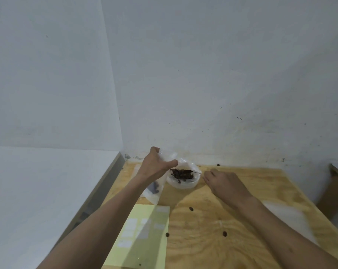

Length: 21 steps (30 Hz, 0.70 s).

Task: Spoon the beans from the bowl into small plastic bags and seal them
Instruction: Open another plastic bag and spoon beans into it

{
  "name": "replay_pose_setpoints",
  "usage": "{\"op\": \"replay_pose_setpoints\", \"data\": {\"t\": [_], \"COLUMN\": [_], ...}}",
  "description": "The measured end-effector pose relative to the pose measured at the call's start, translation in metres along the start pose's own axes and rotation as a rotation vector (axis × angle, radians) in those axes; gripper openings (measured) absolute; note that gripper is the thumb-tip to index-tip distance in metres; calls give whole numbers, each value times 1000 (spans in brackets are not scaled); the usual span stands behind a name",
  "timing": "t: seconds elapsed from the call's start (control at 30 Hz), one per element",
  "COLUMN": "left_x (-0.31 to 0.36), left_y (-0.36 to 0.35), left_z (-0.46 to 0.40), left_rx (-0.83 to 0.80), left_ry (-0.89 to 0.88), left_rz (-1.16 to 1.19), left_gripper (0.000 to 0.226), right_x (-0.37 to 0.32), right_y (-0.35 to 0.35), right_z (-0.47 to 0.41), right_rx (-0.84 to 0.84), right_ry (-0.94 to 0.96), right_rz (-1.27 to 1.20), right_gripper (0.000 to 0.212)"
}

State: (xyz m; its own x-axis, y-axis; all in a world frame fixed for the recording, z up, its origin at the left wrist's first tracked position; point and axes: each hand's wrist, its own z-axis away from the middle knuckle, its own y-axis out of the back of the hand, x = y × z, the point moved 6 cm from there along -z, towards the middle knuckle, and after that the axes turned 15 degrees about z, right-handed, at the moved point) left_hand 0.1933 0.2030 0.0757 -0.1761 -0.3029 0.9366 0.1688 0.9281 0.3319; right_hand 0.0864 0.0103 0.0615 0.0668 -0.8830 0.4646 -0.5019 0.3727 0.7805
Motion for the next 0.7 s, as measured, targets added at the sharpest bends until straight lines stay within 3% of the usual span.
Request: {"op": "replay_pose_setpoints", "data": {"t": [0.1, 0.23, 0.4, 0.7], "left_x": [0, -2, -6, -3], "left_y": [-3, -7, -13, -16], "left_z": [0, -1, -1, 0], "left_rx": [-5, -18, -36, -62], "left_ry": [-2, 13, 19, 13], "left_rz": [3, -2, -12, -32], "left_gripper": [80, 79, 79, 80], "right_x": [-8, -15, -27, -20], "right_y": [-15, -26, -46, -37], "right_z": [4, 12, 24, 27], "right_rx": [-117, -225, -336, -408], "right_ry": [4, 9, 6, -20], "right_rz": [95, 101, 84, -85], "right_gripper": [37, 61, 48, 68]}}
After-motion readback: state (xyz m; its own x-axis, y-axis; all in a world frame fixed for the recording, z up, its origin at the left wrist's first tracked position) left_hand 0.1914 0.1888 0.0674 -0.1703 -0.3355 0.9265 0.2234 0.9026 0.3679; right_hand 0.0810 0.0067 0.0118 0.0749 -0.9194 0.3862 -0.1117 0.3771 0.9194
